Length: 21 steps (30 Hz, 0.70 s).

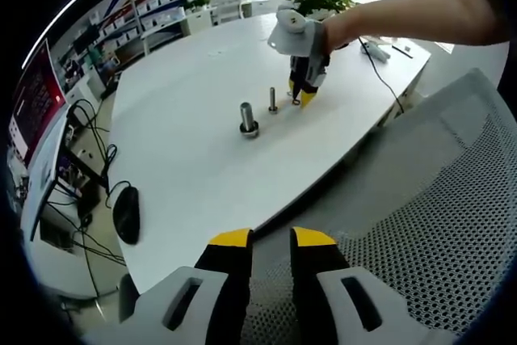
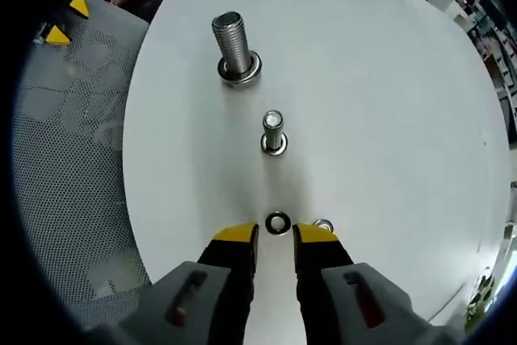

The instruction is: Place the washer onto the threaded stud by aligning its center hole with the stud, sliding it down to the base, and recovering from edge contact or off-axis alignment until the washer reaches the visible bottom stop.

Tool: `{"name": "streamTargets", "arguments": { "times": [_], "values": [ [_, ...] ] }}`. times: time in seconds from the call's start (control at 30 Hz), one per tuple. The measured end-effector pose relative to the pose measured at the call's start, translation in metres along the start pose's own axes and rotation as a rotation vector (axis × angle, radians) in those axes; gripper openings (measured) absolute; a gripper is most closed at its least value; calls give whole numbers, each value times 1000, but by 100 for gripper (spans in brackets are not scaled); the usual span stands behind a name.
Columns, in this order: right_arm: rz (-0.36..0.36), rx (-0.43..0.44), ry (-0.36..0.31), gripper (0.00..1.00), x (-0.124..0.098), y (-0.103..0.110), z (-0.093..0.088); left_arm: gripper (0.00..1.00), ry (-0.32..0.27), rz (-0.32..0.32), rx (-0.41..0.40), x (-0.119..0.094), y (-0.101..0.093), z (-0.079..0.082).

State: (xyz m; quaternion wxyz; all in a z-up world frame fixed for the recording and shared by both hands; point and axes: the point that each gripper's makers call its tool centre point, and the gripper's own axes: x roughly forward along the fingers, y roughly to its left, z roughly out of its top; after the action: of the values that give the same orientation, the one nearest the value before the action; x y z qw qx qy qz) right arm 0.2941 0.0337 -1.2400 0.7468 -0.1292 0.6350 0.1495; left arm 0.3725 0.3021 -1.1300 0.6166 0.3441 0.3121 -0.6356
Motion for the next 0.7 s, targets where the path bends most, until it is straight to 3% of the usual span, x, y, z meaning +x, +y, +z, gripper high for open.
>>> {"name": "streamTargets", "arguments": {
  "times": [0.7],
  "values": [
    [-19, 17, 16, 15, 0, 1, 2, 17, 1, 0, -2, 0, -1, 0]
  ]
}}
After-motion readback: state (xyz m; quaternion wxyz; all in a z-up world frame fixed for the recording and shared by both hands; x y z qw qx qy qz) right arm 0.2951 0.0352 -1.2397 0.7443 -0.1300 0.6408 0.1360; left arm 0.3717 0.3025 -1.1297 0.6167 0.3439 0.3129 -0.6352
